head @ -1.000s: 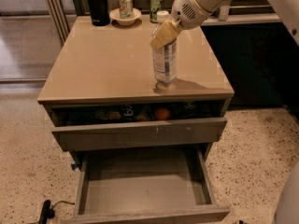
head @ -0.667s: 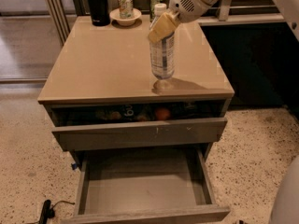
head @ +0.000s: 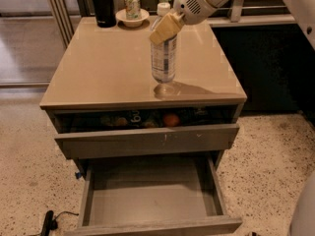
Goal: Pick blue plastic bottle from middle drawer and place on counter
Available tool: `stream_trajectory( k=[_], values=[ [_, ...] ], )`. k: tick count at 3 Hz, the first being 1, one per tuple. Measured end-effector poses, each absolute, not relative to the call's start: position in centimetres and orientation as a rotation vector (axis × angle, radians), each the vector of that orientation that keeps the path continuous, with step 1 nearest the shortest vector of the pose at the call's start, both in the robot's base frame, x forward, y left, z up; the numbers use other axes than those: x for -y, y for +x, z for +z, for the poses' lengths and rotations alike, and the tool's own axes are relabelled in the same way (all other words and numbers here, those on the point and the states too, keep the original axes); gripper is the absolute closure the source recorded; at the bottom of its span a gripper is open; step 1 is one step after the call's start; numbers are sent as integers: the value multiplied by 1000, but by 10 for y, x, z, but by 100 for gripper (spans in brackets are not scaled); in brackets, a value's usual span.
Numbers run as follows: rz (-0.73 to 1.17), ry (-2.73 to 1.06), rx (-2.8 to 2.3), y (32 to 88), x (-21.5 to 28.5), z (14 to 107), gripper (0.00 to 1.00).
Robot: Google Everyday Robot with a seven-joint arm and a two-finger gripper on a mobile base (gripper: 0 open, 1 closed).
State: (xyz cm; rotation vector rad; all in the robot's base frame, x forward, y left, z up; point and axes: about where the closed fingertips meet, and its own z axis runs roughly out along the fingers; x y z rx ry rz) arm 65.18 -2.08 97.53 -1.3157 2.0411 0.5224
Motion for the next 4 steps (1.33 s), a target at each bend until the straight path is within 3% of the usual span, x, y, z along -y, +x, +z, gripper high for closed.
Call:
stream_trajectory(
  k=[1,4],
  values=[
    [610,-1356,-2014,642,-1,933,100],
    [608,-1372,-1985,639,-3,931,100]
  ],
)
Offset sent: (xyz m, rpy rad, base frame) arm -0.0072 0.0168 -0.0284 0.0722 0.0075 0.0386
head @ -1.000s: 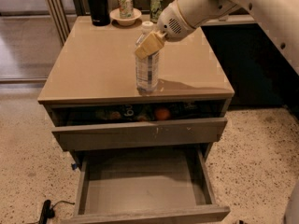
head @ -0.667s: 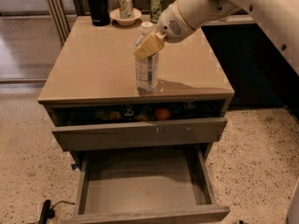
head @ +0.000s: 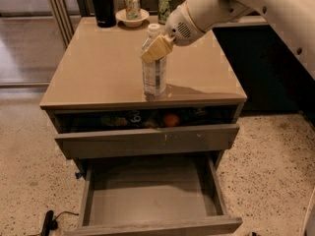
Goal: Pick blue plastic bottle from middle drawer and place on counter
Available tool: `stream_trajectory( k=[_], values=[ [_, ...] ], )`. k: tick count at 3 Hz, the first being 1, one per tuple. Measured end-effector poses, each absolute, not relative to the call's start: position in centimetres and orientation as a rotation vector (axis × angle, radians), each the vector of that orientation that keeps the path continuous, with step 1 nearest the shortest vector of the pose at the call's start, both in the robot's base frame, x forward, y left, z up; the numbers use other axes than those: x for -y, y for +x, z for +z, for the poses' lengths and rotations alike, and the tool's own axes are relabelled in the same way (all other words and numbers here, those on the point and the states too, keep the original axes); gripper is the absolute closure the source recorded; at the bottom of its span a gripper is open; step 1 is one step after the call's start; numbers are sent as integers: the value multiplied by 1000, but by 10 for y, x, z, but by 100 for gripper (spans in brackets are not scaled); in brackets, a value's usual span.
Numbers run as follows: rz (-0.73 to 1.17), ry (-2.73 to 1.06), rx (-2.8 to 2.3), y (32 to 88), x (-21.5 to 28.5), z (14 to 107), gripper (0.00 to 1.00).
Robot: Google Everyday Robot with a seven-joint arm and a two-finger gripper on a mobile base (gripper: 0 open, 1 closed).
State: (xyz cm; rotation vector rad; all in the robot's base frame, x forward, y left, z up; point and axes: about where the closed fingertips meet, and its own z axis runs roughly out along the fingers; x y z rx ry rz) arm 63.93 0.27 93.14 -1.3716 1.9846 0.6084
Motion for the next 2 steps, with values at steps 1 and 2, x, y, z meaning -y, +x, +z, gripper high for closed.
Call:
stream_trajectory(
  k=[1,2],
  values=[
    [602,-1378,-1967,638,-2,931,100],
    [600,-1383,-1962,637,-3,931,97]
  ],
)
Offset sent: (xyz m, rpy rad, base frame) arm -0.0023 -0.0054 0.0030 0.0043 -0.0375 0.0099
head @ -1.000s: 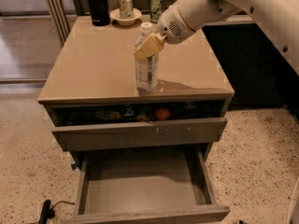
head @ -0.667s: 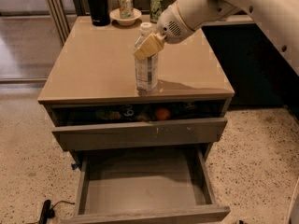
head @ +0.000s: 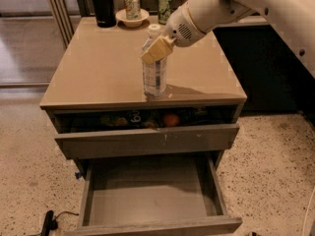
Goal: Pick blue plastic bottle from middle drawer and place on counter
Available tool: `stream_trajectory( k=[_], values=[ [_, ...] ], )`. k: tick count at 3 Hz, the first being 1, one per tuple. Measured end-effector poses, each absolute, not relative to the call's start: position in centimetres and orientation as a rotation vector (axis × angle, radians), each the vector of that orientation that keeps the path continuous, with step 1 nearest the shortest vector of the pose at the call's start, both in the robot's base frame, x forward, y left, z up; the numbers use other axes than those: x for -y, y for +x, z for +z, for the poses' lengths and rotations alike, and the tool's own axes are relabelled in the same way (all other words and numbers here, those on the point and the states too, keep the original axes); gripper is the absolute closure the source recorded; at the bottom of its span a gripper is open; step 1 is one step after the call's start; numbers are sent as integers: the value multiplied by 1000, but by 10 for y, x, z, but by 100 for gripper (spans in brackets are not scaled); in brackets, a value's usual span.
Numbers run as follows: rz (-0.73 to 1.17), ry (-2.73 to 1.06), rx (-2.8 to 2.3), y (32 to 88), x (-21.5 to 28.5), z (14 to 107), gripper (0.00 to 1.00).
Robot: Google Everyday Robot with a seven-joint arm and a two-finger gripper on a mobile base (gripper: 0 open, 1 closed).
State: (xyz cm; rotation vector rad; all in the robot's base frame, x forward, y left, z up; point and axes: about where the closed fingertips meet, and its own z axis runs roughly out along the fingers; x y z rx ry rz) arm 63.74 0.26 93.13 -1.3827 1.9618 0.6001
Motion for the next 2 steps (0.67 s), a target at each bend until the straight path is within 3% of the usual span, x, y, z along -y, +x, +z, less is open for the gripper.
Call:
stream_trajectory(
  k=[2],
  values=[
    [600,-1383,-1962,637,-3,931,51]
  ],
)
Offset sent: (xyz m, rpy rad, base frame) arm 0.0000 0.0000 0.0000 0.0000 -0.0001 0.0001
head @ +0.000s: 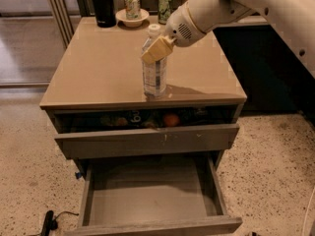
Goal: Pick blue plastic bottle from middle drawer and place on counter
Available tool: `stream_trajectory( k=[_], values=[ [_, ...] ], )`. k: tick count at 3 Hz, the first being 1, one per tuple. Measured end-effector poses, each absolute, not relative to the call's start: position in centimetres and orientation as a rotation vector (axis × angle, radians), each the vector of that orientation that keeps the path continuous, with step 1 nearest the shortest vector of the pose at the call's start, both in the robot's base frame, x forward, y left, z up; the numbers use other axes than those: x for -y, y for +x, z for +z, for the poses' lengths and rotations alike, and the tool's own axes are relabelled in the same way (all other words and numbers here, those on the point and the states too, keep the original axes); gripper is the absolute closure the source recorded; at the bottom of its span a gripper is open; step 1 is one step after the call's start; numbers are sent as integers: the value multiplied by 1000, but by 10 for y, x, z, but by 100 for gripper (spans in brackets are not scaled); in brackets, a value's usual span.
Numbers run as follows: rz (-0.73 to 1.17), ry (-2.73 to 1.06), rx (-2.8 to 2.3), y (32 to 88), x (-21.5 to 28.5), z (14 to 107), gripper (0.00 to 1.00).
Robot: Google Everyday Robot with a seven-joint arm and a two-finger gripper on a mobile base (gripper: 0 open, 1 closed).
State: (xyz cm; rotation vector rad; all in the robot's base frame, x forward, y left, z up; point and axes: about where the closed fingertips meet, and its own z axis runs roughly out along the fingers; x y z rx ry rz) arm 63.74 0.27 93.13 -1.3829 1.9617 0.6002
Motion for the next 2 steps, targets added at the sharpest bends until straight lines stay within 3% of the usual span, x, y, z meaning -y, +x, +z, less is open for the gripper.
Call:
stream_trajectory(
  k=[1,2],
  values=[
    [600,-1383,-1962,637,-3,931,20],
    [601,-1383,-1962,637,-3,931,0]
  ],
)
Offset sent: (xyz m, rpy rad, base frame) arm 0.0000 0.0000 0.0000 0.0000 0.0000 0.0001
